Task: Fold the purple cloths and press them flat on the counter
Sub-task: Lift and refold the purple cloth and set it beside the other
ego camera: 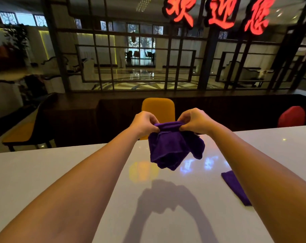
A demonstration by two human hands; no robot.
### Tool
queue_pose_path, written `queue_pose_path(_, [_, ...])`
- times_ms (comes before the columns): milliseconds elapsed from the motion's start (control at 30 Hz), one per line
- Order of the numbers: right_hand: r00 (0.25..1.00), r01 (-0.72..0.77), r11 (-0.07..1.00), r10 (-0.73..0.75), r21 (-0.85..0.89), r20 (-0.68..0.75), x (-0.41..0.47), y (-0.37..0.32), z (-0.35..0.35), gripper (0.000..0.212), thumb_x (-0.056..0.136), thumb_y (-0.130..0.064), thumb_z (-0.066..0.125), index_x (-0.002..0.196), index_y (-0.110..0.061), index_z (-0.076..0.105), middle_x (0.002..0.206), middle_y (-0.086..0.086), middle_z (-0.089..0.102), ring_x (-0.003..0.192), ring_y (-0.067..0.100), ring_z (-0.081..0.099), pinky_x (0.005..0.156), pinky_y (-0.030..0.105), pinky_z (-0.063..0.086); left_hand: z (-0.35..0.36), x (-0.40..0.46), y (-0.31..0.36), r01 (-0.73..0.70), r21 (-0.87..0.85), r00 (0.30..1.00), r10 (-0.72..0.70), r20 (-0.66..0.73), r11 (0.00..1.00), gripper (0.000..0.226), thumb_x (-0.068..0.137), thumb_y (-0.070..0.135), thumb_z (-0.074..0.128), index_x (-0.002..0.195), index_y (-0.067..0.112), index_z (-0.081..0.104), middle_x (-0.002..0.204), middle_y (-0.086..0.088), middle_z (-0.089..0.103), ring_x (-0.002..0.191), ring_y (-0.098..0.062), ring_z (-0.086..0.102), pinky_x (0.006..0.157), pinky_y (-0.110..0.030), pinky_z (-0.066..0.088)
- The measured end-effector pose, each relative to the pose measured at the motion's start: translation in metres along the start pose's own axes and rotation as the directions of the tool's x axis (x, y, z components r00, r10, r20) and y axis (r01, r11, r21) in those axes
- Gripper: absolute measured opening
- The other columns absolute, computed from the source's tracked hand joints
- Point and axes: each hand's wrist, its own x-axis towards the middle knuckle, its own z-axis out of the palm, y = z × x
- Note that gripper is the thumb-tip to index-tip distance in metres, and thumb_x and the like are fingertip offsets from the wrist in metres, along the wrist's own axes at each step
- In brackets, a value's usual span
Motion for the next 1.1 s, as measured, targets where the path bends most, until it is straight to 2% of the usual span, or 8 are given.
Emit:
queue_pose_path(33, [1.0, -0.006, 1.0, 0.006, -0.006, 0.003, -0.003, 0.011, -0.005, 0.016, 0.075, -0.01, 0.072, 0.084, -0.023, 0.066, 0.083, -0.004, 0.064, 0.082, 0.011, 0.061, 0.062, 0.017, 0.048, 0.013, 0.002, 0.004, 0.008, -0.006, 1.0, -0.008, 0.006, 1.0, 0.011, 0.074, 0.01, 0.073, 0.084, 0.013, 0.067, 0.088, -0.005, 0.065, 0.086, -0.02, 0.062, 0.074, -0.033, 0.057])
queue_pose_path(167, [0.999, -0.025, 1.0, 0.025, -0.002, 0.021, -0.012, 0.068, -0.028, 0.016, 0.075, -0.009, 0.071, 0.083, -0.021, 0.066, 0.082, -0.003, 0.065, 0.08, 0.01, 0.062, 0.059, 0.015, 0.047, 0.072, 0.02, 0.024, 0.04, -0.034, 0.999, -0.039, 0.013, 0.999, 0.01, 0.075, 0.008, 0.072, 0.078, 0.015, 0.065, 0.082, -0.003, 0.063, 0.079, -0.018, 0.062, 0.058, -0.022, 0.052])
queue_pose_path(433, [0.993, -0.037, 0.999, 0.036, 0.008, 0.108, -0.018, 0.208, -0.049, 0.015, 0.078, -0.01, 0.069, 0.09, -0.018, 0.066, 0.084, -0.003, 0.062, 0.081, 0.013, 0.06, 0.058, 0.014, 0.047, 0.209, 0.06, 0.044, 0.169, -0.003, 0.985, -0.169, -0.015, 0.986, 0.013, 0.075, 0.011, 0.073, 0.077, 0.019, 0.063, 0.079, 0.001, 0.061, 0.077, -0.016, 0.061, 0.056, -0.02, 0.049])
queue_pose_path(600, [0.975, -0.052, 0.999, 0.05, 0.004, 0.216, -0.023, 0.269, -0.022, 0.017, 0.08, -0.008, 0.066, 0.096, -0.013, 0.067, 0.088, 0.0, 0.062, 0.081, 0.016, 0.059, 0.065, 0.019, 0.048, 0.27, 0.054, 0.028, 0.301, 0.029, 0.954, -0.301, -0.006, 0.953, 0.014, 0.075, 0.007, 0.072, 0.08, 0.017, 0.063, 0.082, -0.004, 0.063, 0.08, -0.02, 0.061, 0.063, -0.024, 0.051])
queue_pose_path(767, [0.943, -0.07, 0.997, 0.06, 0.018, 0.328, -0.03, 0.31, 0.02, 0.016, 0.077, -0.009, 0.068, 0.092, -0.013, 0.069, 0.088, 0.002, 0.064, 0.083, 0.02, 0.059, 0.069, 0.023, 0.047, 0.31, 0.038, -0.004, 0.399, 0.059, 0.915, -0.402, 0.039, 0.915, 0.014, 0.07, 0.005, 0.072, 0.083, 0.006, 0.068, 0.088, -0.01, 0.066, 0.08, -0.023, 0.059, 0.065, -0.029, 0.049])
queue_pose_path(900, [0.905, -0.114, 0.993, 0.095, 0.022, 0.416, -0.04, 0.342, 0.063, 0.02, 0.073, -0.011, 0.071, 0.093, -0.013, 0.069, 0.092, 0.005, 0.067, 0.083, 0.018, 0.059, 0.072, 0.024, 0.046, 0.341, 0.027, -0.033, 0.481, 0.082, 0.871, -0.487, 0.073, 0.873, 0.017, 0.068, 0.005, 0.072, 0.084, 0.006, 0.069, 0.092, -0.011, 0.068, 0.082, -0.022, 0.059, 0.067, -0.027, 0.047])
queue_pose_path(1000, [0.881, -0.144, 0.989, 0.11, 0.041, 0.46, -0.044, 0.363, 0.083, 0.021, 0.074, -0.013, 0.07, 0.094, -0.014, 0.068, 0.095, 0.005, 0.067, 0.082, 0.017, 0.058, 0.071, 0.022, 0.046, 0.358, 0.021, -0.047, 0.519, 0.08, 0.847, -0.524, 0.09, 0.851, 0.015, 0.068, 0.005, 0.071, 0.082, 0.008, 0.069, 0.085, -0.007, 0.066, 0.078, -0.02, 0.059, 0.061, -0.023, 0.044])
queue_pose_path(1100, [0.869, -0.151, 0.986, 0.099, 0.069, 0.485, -0.048, 0.376, 0.093, 0.023, 0.076, -0.015, 0.071, 0.098, -0.014, 0.066, 0.099, 0.006, 0.066, 0.086, 0.016, 0.057, 0.075, 0.022, 0.045, 0.367, 0.018, -0.054, 0.531, 0.102, 0.833, -0.54, 0.12, 0.841, 0.014, 0.069, 0.008, 0.072, 0.081, 0.012, 0.067, 0.084, -0.004, 0.064, 0.078, -0.018, 0.057, 0.062, -0.022, 0.042])
